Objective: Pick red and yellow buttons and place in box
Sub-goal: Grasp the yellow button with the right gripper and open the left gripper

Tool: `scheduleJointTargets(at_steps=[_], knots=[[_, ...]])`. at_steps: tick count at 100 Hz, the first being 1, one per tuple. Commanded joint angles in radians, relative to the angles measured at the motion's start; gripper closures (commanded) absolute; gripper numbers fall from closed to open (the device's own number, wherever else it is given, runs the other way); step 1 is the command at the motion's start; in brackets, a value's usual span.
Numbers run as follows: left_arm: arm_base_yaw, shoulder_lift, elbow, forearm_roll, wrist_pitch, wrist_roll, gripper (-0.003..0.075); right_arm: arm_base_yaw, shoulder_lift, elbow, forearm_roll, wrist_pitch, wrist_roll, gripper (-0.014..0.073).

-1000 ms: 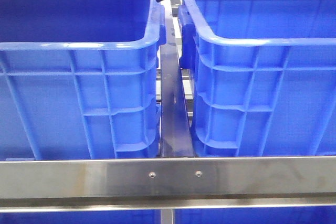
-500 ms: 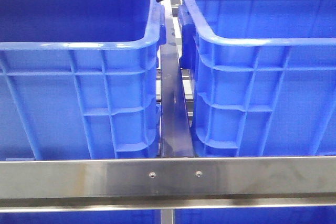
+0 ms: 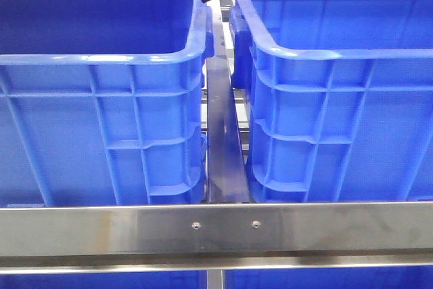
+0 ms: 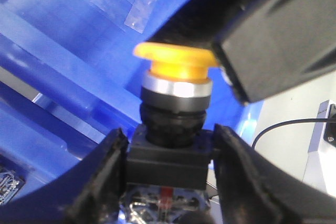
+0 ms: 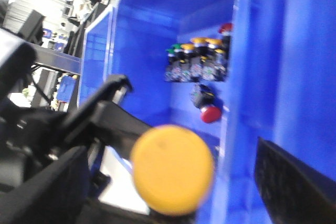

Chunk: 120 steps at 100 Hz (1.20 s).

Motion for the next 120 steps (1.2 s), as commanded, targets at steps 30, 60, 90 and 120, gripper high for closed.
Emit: scheduleJointTargets(at_steps=[30, 60, 90, 120], knots=[[-0.007, -0.040, -0.030, -0.057, -0.031, 0.000, 0.0552, 0.033, -0.004, -0.075, 0.072, 0.020, -0.025, -0.0022], [-0.007, -0.040, -0.030, -0.057, -0.042, 0.000, 0.0550, 0.033, -0.004, -0.075, 0.072, 0.022, -0.025, 0.0360], [-0.007, -0.040, -0.030, -0.053, -0.053, 0.000, 0.0138, 0.033, -0.004, -0.075, 0.072, 0.026, -0.025, 0.0359], [-0.007, -0.040, -0.030, -0.053, -0.057, 0.000, 0.0068, -0.009, -0.005, -0.084, 0.071, -0.026, -0.025, 0.0359]])
